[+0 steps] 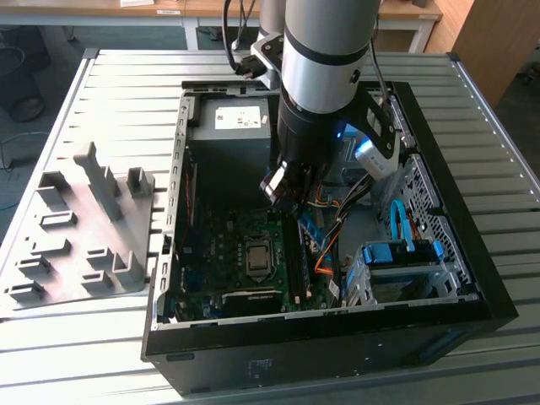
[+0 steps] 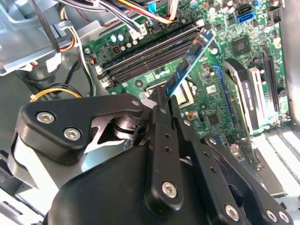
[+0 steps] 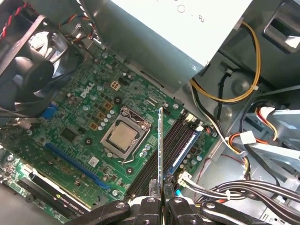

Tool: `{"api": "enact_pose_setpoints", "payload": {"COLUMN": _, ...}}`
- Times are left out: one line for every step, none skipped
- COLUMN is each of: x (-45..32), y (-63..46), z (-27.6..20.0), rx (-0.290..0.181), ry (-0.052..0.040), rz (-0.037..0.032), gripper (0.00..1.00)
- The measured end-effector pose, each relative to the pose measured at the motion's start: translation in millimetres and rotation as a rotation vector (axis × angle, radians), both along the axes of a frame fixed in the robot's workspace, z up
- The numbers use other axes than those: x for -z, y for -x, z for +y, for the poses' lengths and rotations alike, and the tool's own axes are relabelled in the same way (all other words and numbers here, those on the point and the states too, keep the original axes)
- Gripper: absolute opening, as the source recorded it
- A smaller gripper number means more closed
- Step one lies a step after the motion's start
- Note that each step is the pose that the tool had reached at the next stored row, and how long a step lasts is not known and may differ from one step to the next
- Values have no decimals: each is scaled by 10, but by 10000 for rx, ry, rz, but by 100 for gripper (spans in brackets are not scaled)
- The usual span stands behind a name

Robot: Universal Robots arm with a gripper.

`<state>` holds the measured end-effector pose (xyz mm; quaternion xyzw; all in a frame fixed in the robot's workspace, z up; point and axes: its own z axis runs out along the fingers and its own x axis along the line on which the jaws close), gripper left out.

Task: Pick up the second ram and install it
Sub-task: 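Insert the second ram into the second slot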

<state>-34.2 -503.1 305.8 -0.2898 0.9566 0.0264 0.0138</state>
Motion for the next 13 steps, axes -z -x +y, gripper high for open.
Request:
{"api": "enact_pose_setpoints", "payload": {"x": 0, "y": 0, "z": 0, "rx": 63, "ry": 1, "rz": 0, "gripper": 14}}
{"api": "enact_pose_setpoints", "payload": {"x": 0, "y": 0, "z": 0, "rx": 131, "ry": 1, "rz": 0, "gripper": 14}}
{"api": "enact_pose_setpoints", "payload": {"x": 0, "y": 0, "z": 0, "rx": 200, "ry": 3, "rz": 0, "gripper": 14}}
{"api": "enact_pose_setpoints", "payload": {"x": 1, "y": 0, "z": 0, "rx": 277, "ry": 3, "rz": 0, "gripper": 14}}
{"api": "enact_pose_setpoints", "payload": {"x": 1, "y": 0, "z": 0, "rx": 348, "ry": 4, "rz": 0, "gripper": 14}}
{"api": "enact_pose_setpoints", "payload": {"x": 2, "y": 0, "z": 0, "rx": 418, "ry": 6, "rz": 1, "gripper": 14}}
{"api": "enact_pose_setpoints", "payload": {"x": 2, "y": 0, "z": 0, "rx": 490, "ry": 6, "rz": 0, "gripper": 14}}
{"api": "enact_pose_setpoints", "payload": {"x": 2, "y": 0, "z": 0, "rx": 557, "ry": 7, "rz": 1, "gripper": 14}}
{"api": "enact_pose_setpoints", "payload": {"x": 2, "y": 0, "z": 0, "rx": 620, "ry": 9, "rz": 0, "gripper": 14}}
{"api": "enact_pose_setpoints", "payload": {"x": 3, "y": 0, "z": 0, "rx": 683, "ry": 10, "rz": 0, "gripper": 14}}
{"api": "enact_pose_setpoints", "payload": {"x": 3, "y": 0, "z": 0, "rx": 755, "ry": 14, "rz": 0, "gripper": 14}}
{"api": "enact_pose_setpoints", "payload": {"x": 4, "y": 0, "z": 0, "rx": 830, "ry": 17, "rz": 0, "gripper": 14}}
{"api": "enact_pose_setpoints", "payload": {"x": 4, "y": 0, "z": 0, "rx": 910, "ry": 24, "rz": -1, "gripper": 14}}
